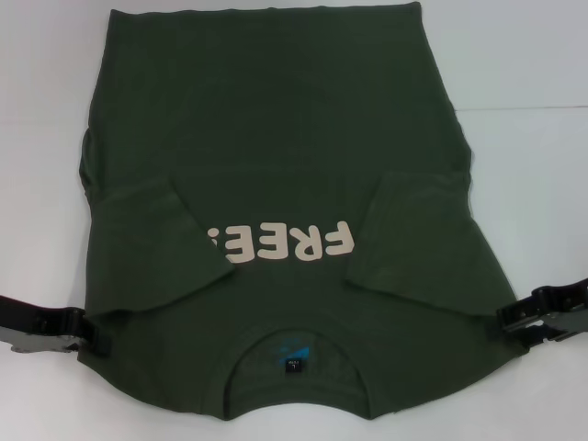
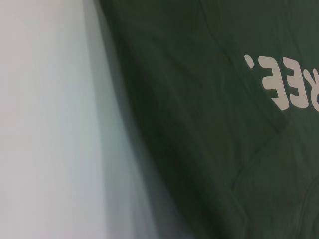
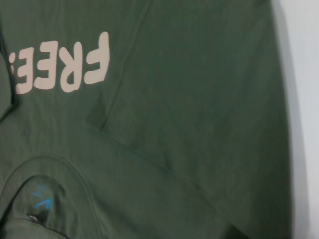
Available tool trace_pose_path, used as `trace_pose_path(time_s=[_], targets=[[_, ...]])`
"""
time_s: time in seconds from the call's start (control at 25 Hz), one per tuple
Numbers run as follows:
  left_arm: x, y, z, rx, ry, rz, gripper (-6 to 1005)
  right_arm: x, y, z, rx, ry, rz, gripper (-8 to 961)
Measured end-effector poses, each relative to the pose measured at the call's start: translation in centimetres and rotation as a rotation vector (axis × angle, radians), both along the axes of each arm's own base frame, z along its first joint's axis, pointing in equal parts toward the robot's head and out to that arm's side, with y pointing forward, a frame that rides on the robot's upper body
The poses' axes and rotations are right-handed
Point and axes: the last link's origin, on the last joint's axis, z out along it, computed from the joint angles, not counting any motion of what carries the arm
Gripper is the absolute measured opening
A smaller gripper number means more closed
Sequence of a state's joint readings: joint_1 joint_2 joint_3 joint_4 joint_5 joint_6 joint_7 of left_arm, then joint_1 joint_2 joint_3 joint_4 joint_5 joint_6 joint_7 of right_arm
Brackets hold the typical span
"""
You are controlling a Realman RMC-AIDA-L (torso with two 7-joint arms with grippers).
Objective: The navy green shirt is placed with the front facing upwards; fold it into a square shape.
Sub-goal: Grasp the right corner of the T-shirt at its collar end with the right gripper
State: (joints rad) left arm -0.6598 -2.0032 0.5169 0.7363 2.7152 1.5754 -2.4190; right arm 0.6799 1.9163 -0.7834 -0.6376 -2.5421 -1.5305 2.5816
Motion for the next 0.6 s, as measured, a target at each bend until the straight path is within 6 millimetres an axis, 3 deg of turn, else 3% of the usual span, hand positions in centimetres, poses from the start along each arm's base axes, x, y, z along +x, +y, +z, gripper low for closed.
trace_pose_path(time_s=[0.6], targets=[[0.0, 0.0, 0.0, 0.0, 0.0, 0.001, 29, -1.3, 0.6, -0.8, -0.015, 0.015, 0.027, 745]])
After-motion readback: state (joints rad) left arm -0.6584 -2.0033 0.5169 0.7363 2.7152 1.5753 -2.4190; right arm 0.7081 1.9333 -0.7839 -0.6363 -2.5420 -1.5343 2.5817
